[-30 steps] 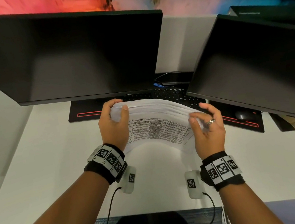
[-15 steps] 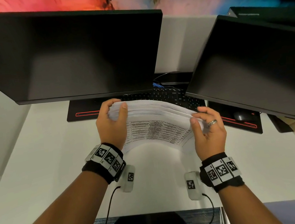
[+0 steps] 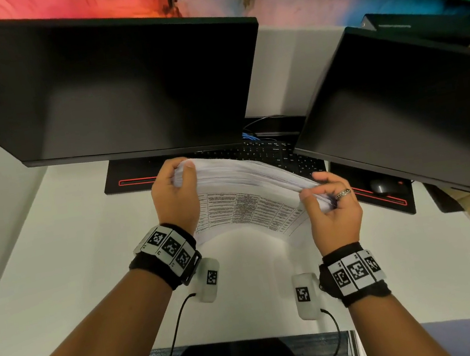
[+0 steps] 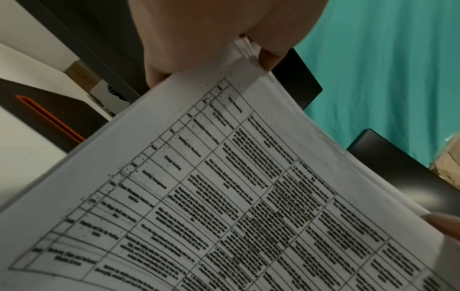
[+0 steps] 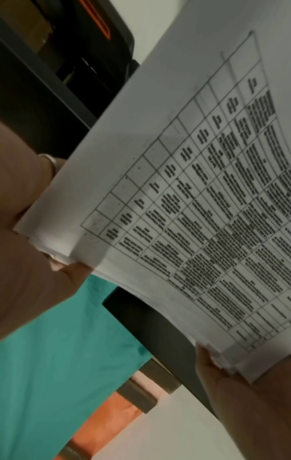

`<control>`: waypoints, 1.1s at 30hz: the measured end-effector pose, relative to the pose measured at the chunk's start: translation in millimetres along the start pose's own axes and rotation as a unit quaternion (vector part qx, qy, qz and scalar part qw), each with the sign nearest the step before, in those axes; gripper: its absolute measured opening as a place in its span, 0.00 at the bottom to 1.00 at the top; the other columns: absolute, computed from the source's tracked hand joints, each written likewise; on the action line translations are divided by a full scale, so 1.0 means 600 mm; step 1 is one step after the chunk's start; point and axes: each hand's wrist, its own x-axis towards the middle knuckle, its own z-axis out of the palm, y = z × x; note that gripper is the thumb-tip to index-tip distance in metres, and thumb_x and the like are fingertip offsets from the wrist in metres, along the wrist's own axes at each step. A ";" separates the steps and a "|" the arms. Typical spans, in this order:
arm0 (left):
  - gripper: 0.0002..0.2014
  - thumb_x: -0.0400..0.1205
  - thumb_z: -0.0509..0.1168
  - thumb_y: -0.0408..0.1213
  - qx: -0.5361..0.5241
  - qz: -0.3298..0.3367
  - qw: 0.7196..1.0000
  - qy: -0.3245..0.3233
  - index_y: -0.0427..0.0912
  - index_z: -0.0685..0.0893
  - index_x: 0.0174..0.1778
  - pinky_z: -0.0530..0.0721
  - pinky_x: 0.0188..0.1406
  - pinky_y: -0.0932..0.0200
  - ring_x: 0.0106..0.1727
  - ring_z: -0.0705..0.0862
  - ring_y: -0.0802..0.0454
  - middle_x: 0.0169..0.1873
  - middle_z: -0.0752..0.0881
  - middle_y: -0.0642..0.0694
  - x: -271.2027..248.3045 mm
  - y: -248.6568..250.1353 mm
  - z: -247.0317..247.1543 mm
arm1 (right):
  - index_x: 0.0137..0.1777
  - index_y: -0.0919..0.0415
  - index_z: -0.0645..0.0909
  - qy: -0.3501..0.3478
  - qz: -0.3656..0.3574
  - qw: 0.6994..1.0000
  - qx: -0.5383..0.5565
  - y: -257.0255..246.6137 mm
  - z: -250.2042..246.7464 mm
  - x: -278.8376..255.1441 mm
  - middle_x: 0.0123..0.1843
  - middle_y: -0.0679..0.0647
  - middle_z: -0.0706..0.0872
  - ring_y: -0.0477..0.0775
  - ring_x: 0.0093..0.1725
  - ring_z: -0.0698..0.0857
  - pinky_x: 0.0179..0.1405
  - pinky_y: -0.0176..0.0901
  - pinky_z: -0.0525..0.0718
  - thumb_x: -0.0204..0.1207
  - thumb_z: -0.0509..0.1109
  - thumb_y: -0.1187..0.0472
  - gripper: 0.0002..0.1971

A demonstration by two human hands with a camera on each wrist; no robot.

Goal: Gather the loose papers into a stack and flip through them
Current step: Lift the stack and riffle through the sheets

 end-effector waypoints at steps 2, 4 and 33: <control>0.06 0.84 0.62 0.32 -0.017 0.000 1.000 0.000 0.41 0.83 0.45 0.78 0.35 0.75 0.35 0.80 0.69 0.35 0.82 0.57 0.001 0.002 0.000 | 0.39 0.51 0.79 0.013 0.023 0.999 0.022 -0.010 0.006 0.003 0.58 0.50 0.86 0.47 0.60 0.85 0.62 0.48 0.84 0.75 0.77 0.66 0.11; 0.07 0.85 0.63 0.36 -0.021 0.010 1.000 -0.011 0.41 0.84 0.43 0.78 0.34 0.74 0.33 0.79 0.68 0.33 0.82 0.56 0.000 0.006 0.001 | 0.44 0.49 0.78 0.046 0.045 0.996 0.065 -0.017 0.012 0.007 0.52 0.50 0.88 0.46 0.53 0.87 0.57 0.45 0.86 0.75 0.77 0.67 0.13; 0.07 0.85 0.64 0.37 0.025 0.029 0.998 -0.051 0.48 0.82 0.58 0.82 0.54 0.65 0.51 0.82 0.68 0.49 0.83 0.63 0.009 -0.023 -0.013 | 0.69 0.54 0.74 0.058 0.157 0.975 0.148 0.007 0.017 0.000 0.56 0.43 0.83 0.33 0.51 0.86 0.53 0.35 0.86 0.77 0.74 0.70 0.23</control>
